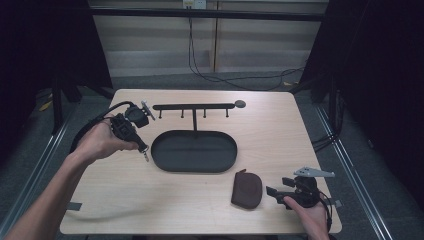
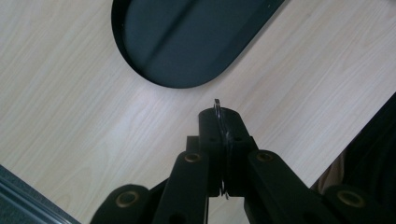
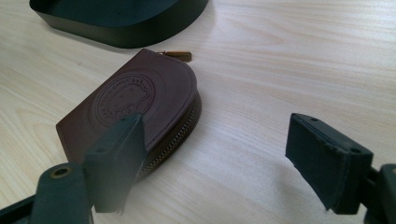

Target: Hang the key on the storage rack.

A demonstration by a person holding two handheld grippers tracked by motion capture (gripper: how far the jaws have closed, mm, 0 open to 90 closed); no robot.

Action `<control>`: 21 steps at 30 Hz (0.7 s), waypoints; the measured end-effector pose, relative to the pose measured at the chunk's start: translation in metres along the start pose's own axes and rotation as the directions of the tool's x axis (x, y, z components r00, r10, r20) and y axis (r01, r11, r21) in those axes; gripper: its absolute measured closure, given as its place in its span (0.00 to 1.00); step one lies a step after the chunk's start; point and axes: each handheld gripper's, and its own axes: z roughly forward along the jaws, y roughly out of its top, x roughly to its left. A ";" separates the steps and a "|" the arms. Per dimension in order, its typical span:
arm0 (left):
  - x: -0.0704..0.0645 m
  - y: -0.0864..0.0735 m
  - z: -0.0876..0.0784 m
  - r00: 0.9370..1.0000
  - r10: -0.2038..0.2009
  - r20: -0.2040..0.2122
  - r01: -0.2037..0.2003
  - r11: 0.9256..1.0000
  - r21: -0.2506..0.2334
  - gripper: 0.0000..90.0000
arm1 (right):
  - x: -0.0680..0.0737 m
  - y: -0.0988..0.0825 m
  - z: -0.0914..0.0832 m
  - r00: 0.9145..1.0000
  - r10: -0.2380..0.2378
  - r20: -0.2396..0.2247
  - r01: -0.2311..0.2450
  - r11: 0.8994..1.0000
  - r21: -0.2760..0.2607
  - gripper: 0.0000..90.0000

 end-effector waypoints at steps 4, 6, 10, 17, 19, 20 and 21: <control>0.002 0.004 -0.004 1.000 0.002 -0.004 -0.002 1.000 0.002 0.99 | 0.000 0.000 0.000 1.000 0.000 0.001 0.000 1.000 -0.001 0.22; 0.003 0.006 -0.007 1.000 -0.001 -0.001 0.001 1.000 0.001 0.99 | 0.000 0.000 0.000 1.000 0.000 0.001 0.000 1.000 -0.002 0.22; 0.003 0.009 -0.009 1.000 0.007 0.001 -0.007 1.000 0.008 0.99 | 0.000 0.000 0.000 1.000 0.000 -0.001 0.000 1.000 0.000 0.22; 0.008 0.018 -0.013 1.000 -0.008 0.009 0.008 1.000 0.006 0.99 | 0.000 0.000 0.000 1.000 0.000 -0.002 0.000 1.000 0.001 0.22; 0.010 0.020 -0.014 1.000 -0.011 0.000 0.011 1.000 0.013 0.99 | 0.000 0.000 -0.001 1.000 0.001 0.000 -0.001 1.000 -0.007 0.22; 0.011 0.023 -0.016 1.000 -0.005 -0.001 0.005 1.000 0.017 0.99 | 0.000 0.000 -0.001 1.000 0.004 0.000 -0.004 1.000 -0.004 0.22; 0.011 0.023 -0.016 1.000 -0.005 -0.001 0.005 1.000 0.017 0.99 | 0.000 0.000 -0.001 1.000 0.004 0.000 -0.004 1.000 -0.004 0.22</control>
